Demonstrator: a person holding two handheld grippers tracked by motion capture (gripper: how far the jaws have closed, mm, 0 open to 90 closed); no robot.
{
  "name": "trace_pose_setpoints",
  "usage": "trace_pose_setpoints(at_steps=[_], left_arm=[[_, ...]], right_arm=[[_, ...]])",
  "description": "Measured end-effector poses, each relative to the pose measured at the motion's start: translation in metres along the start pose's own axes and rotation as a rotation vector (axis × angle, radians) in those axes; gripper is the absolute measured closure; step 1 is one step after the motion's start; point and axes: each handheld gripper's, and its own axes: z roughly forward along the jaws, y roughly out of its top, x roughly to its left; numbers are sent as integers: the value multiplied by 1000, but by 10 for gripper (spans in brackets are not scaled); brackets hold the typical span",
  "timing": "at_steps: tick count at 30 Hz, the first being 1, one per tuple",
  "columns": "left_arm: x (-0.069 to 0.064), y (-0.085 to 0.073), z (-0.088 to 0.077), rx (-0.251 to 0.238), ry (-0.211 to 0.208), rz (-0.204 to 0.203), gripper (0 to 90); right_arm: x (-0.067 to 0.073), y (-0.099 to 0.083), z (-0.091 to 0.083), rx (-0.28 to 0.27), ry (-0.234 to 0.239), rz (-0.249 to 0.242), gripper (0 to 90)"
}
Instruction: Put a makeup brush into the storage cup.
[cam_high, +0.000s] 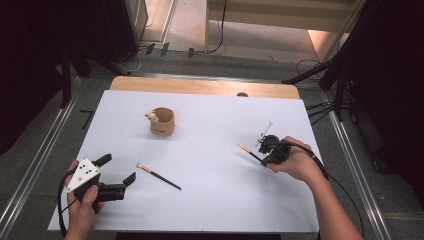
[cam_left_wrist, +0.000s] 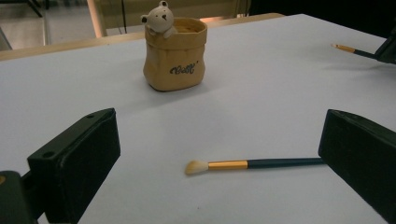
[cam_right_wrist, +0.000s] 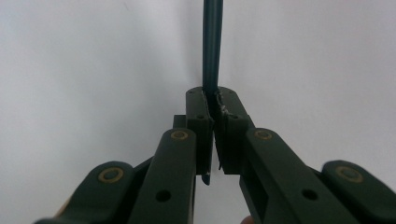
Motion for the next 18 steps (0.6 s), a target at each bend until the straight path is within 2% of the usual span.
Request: trace_pose_setpoints(at_steps=[2,3,4,5,8,9,12,13,15,16,18], left_arm=[[0,2,1,-7,1,3,0],[0,4,2,-4,2,4,0],[0,5,2,-2,2,6,0],[0,6,3,-4,0,4,0],[0,10,3,-18,0,-3,0],[1,11,3,-21,1,-2,0],[2,16,3,-26,1,-9,0],[4,19,3,-31,1,-23,0],[5,22,4,-32,1,-19,0],[5,22,4,-32,1,-19,0],[3,25,7,-22,-4,-6,0]], right_arm=[[1,3,-5,-32,8,-8,863],[3,5,-10,-77,19,-4,863],[3,5,-10,-77,19,-4,863],[5,7,-14,-122,33,-1,863],[5,7,-18,-151,45,8,863],[5,7,-22,-198,49,8,863],[5,6,-25,-244,42,23,862],[5,4,-28,-299,46,39,863],[6,3,-31,-346,39,49,863],[6,3,-31,-346,39,49,863],[6,1,-34,-399,33,58,863]])
